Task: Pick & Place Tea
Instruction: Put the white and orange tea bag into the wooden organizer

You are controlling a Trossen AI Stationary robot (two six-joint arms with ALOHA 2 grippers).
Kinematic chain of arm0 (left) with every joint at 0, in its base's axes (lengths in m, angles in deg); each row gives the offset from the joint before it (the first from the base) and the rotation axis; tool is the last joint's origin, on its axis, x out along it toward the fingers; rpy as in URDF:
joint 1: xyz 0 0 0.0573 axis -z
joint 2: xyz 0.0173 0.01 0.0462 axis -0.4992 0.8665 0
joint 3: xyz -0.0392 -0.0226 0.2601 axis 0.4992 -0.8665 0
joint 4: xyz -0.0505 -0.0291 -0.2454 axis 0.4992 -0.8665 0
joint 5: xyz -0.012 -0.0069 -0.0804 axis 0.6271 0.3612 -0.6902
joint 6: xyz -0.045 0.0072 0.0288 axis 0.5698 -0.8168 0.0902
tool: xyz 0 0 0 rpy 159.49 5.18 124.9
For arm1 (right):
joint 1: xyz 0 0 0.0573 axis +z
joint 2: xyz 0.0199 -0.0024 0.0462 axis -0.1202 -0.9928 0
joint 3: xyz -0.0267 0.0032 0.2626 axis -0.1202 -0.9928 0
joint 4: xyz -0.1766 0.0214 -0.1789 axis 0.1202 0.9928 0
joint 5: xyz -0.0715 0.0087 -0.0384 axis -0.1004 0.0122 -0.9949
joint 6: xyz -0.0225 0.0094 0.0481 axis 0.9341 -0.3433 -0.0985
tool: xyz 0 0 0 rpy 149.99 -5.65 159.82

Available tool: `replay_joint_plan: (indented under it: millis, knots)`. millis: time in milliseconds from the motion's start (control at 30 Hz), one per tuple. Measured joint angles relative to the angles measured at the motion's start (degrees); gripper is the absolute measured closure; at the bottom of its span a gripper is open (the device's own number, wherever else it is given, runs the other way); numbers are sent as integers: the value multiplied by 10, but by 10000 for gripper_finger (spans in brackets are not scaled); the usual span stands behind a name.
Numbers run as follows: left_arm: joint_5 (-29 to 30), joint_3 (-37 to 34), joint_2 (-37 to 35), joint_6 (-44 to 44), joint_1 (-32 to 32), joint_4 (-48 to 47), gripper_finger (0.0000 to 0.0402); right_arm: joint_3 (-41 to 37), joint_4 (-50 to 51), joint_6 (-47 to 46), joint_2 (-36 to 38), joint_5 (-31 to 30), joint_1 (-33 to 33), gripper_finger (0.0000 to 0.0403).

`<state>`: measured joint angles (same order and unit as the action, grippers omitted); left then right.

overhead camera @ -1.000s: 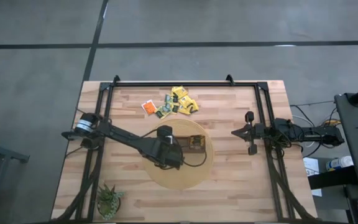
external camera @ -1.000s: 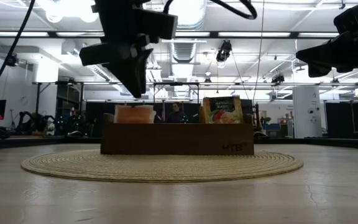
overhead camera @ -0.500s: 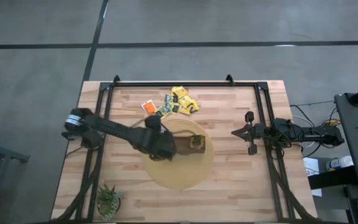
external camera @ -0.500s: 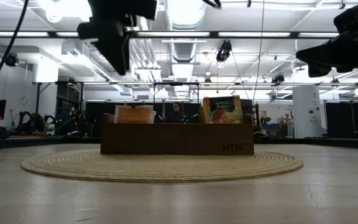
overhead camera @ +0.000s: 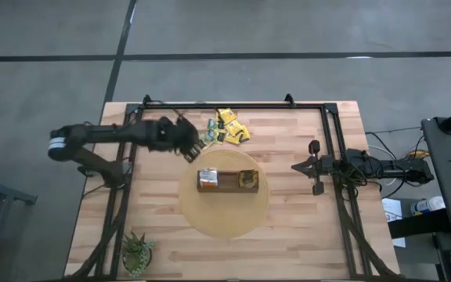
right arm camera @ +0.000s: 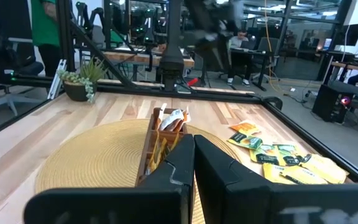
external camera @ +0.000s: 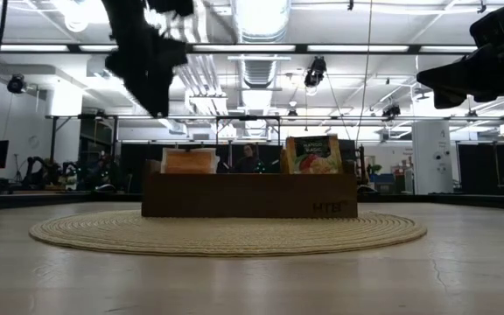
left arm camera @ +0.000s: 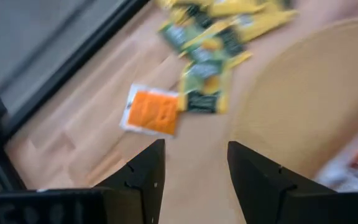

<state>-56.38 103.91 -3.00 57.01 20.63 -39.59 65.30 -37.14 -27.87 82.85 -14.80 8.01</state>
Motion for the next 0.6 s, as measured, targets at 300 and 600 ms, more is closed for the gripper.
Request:
replay_joint_plan:
  millis: [300, 600]
  knots:
    - [-171, -109, -2, -17, -207, 119, 234, 0, 0, 0, 0, 0, 0, 394]
    - [-187, -136, 53, -31, -300, 172, 234, 0, 0, 0, 0, 0, 0, 394]
